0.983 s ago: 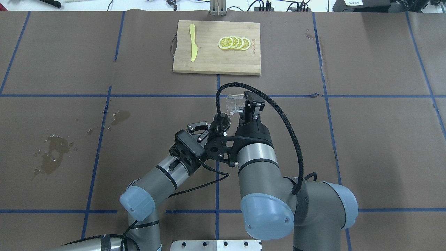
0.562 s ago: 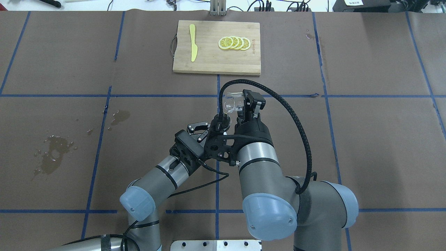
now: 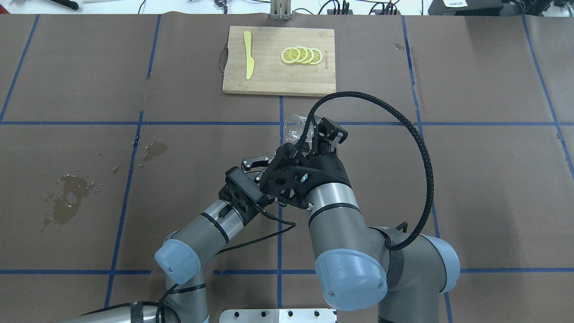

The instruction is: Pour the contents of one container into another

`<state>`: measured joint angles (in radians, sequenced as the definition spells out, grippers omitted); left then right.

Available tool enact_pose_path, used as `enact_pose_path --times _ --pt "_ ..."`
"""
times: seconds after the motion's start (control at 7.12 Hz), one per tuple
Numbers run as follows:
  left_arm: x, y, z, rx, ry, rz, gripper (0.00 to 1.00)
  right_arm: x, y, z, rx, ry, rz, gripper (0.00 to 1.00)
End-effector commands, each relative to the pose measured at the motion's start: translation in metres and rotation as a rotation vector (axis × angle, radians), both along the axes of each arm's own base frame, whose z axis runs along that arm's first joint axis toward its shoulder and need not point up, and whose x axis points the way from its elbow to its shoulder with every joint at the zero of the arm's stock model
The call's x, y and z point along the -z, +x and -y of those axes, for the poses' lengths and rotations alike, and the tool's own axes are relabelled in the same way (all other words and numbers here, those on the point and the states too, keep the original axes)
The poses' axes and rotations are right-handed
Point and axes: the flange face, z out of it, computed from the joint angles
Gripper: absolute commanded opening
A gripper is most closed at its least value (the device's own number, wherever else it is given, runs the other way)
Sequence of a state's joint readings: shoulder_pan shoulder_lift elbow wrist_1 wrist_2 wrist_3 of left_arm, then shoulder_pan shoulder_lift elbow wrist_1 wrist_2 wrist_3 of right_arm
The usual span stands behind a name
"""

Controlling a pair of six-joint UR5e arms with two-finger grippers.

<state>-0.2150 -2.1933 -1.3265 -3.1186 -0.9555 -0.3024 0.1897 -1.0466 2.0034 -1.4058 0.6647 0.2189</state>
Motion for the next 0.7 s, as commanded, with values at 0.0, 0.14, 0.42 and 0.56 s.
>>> enact_pose_path --times 0.0,0.14,0.42,0.56 --pt "-0.007 -0.006 0.004 0.051 -0.020 0.003 0.00 0.009 0.014 -0.001 -0.022 -0.082 0.194 0.00" --pt "-0.003 -0.015 0.004 0.107 -0.042 -0.020 0.00 0.010 0.016 -0.001 -0.054 -0.132 0.304 0.00" --pt "-0.041 -0.074 0.000 0.178 -0.077 -0.033 0.00 0.010 0.025 0.000 -0.093 -0.252 0.524 0.00" --pt "-0.037 -0.082 0.006 0.194 -0.077 -0.045 0.00 0.001 0.031 -0.001 -0.114 -0.283 0.572 0.00"
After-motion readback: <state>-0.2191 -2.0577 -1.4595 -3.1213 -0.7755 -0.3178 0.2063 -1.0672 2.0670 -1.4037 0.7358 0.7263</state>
